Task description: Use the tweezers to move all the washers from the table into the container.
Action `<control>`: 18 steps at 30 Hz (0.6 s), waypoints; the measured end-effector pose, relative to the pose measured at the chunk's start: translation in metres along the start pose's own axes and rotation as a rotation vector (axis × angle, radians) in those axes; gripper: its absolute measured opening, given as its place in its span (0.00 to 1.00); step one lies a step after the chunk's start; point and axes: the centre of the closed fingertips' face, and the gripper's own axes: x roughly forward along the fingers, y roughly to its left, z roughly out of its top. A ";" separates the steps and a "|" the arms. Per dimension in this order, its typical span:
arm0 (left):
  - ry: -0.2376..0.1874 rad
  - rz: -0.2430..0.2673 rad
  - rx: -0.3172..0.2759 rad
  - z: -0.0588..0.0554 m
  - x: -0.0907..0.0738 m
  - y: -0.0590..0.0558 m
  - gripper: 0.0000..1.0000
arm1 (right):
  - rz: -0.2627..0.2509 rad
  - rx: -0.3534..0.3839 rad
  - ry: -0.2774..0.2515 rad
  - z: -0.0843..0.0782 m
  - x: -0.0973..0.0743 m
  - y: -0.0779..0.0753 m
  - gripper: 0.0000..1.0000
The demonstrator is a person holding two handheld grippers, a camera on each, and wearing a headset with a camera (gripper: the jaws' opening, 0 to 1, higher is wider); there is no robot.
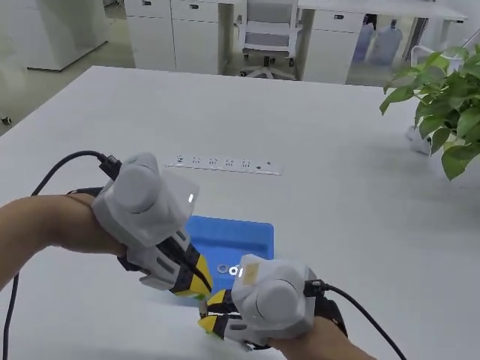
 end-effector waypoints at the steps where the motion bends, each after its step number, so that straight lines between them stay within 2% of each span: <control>1: 0.000 -0.002 0.001 0.000 0.000 0.000 0.05 | -0.001 0.001 0.001 0.000 0.000 0.000 0.11; 18: 0.002 -0.010 0.006 0.002 0.006 0.003 0.05 | -0.009 0.020 0.002 -0.007 0.001 -0.005 0.11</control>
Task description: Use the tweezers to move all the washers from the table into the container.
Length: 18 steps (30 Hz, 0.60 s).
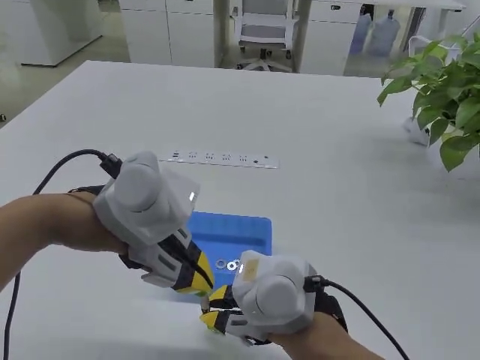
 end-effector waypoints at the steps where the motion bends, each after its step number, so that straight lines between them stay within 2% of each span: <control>1: -0.001 -0.001 -0.001 0.000 0.000 0.000 0.05 | 0.000 0.002 -0.001 0.000 0.000 0.000 0.11; 18: 0.011 -0.021 0.000 0.002 0.002 0.005 0.05 | 0.000 0.052 0.006 -0.003 -0.001 -0.002 0.10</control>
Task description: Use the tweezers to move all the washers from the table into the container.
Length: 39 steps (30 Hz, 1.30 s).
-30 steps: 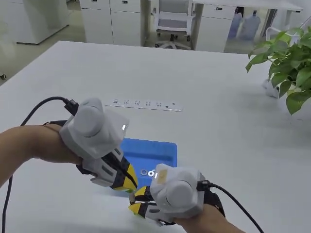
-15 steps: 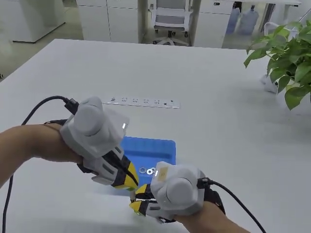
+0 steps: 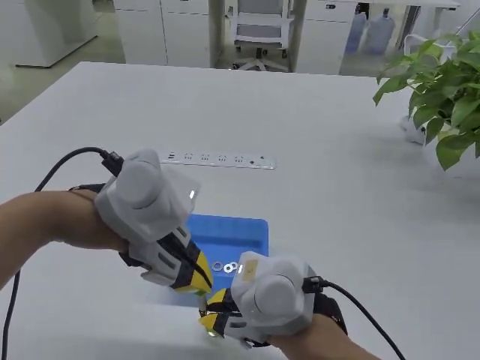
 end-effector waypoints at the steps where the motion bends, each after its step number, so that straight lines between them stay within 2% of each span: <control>1: -0.001 -0.001 0.000 0.000 0.000 0.000 0.05 | 0.000 0.002 0.000 0.000 0.000 0.000 0.10; 14: 0.002 0.002 0.006 0.000 -0.001 0.000 0.05 | -0.003 0.006 0.004 0.000 -0.001 0.000 0.09; 39: -0.014 0.001 0.017 0.028 -0.022 -0.003 0.05 | -0.019 0.000 -0.022 0.023 -0.028 -0.003 0.09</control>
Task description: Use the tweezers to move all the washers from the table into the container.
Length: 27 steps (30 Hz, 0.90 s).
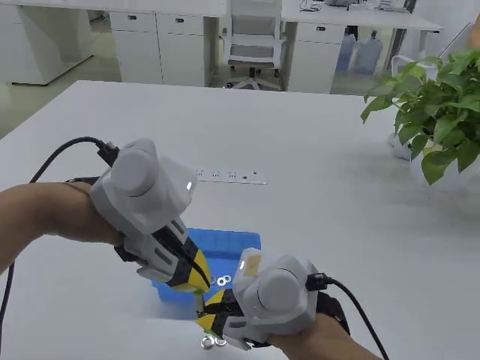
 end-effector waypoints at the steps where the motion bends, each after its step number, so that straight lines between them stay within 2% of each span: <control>1: 0.000 0.003 0.004 0.002 -0.001 0.001 0.05 | -0.002 0.000 0.001 0.001 -0.001 -0.001 0.09; 12: -0.017 0.022 0.018 0.015 -0.015 0.012 0.05 | -0.020 -0.016 0.004 0.015 -0.013 -0.016 0.09; 21: -0.020 0.043 0.035 0.020 -0.026 0.024 0.05 | -0.032 -0.022 -0.010 0.025 -0.017 -0.031 0.09; 27: -0.024 0.053 0.039 0.021 -0.027 0.033 0.05 | -0.043 -0.029 -0.007 0.026 -0.018 -0.043 0.09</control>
